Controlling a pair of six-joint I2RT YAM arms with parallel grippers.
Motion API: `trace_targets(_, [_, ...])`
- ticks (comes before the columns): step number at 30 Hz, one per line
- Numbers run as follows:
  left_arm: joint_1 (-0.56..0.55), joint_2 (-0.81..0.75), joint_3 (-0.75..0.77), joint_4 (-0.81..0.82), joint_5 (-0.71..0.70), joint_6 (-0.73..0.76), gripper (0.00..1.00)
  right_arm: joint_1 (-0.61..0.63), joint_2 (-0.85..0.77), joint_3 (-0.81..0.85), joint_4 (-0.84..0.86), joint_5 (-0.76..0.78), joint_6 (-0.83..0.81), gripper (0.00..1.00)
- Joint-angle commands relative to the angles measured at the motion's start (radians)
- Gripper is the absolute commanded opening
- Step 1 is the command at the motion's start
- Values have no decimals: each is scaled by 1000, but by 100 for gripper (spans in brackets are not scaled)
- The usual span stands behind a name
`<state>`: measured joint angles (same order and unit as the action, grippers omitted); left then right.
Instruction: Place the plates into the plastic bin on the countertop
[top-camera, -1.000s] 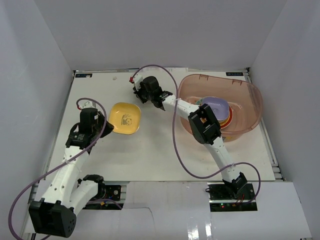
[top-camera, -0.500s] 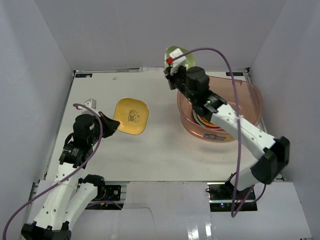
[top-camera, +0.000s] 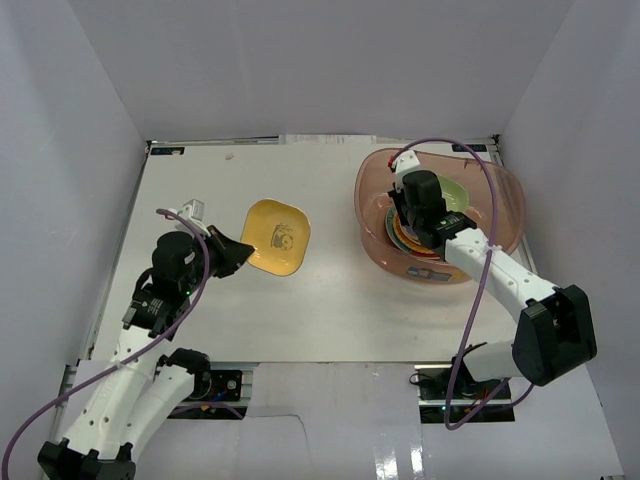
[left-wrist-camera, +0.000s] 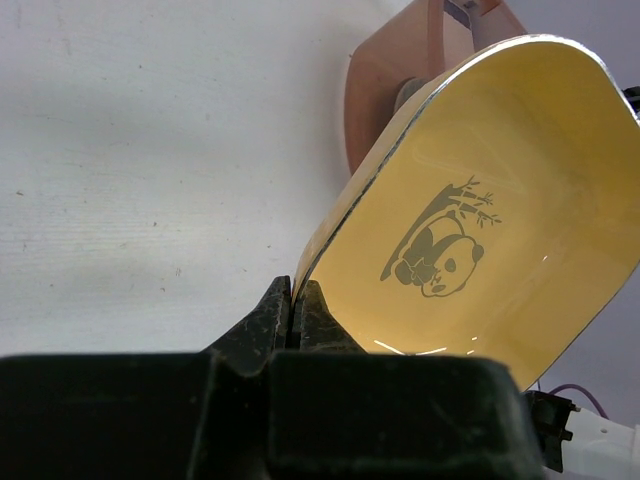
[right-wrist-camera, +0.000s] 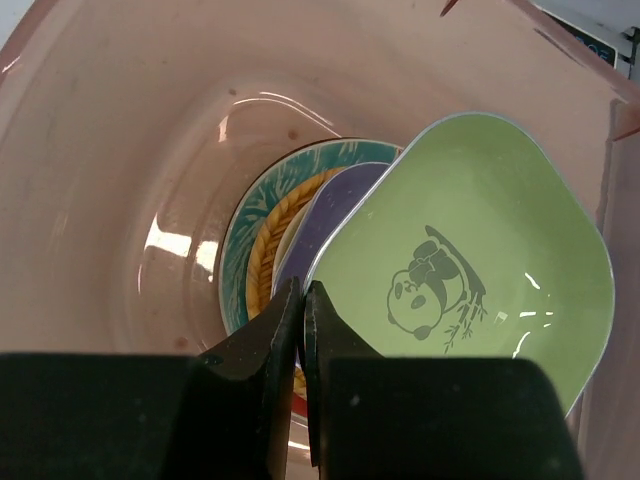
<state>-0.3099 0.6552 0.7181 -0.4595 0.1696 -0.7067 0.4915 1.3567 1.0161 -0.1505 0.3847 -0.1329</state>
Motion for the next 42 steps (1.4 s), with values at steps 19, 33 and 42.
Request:
trace_targets(19, [-305,276,164,150,-209,-25,0,-60,-22,41,29,-92,119,63])
trace_targets(33, [-560,863,664,154,-386,72,0,-74,-517,147,-50,-78,340,8])
trace_targets(42, [-613,1268,1105,91,-482,29,0,-71,-616,66,-58,-237,407,9])
